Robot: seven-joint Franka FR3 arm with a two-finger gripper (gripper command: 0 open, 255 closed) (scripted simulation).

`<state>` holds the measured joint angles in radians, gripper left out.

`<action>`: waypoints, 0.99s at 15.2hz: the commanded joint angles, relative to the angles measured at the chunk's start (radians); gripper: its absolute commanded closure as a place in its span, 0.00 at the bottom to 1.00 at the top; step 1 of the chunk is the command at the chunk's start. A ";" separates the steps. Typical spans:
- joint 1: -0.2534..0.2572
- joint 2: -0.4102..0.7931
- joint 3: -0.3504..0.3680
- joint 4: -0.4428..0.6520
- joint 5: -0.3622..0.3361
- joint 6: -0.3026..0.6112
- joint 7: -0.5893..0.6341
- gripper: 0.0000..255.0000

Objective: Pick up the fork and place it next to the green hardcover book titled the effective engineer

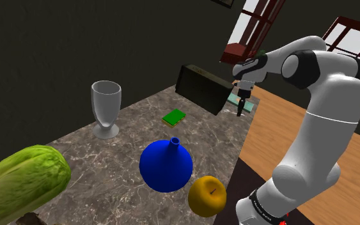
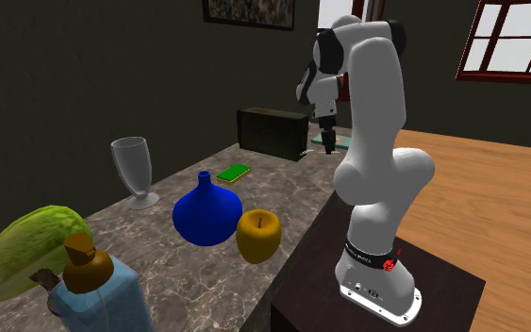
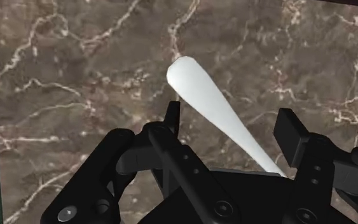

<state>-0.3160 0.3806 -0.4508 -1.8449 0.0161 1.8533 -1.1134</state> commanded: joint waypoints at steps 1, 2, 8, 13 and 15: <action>0.002 0.019 0.011 0.002 0.036 0.273 0.020 1.00; 0.000 0.018 0.014 0.002 0.035 0.273 0.020 1.00; -0.004 -0.018 0.023 -0.089 0.016 0.331 0.031 0.00; -0.013 0.016 0.028 0.001 0.028 0.273 0.025 0.00; -0.019 -0.013 0.038 0.035 0.010 0.214 0.037 0.00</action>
<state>-0.3332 0.3846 -0.4188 -1.8376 -0.0648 2.0335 -1.0895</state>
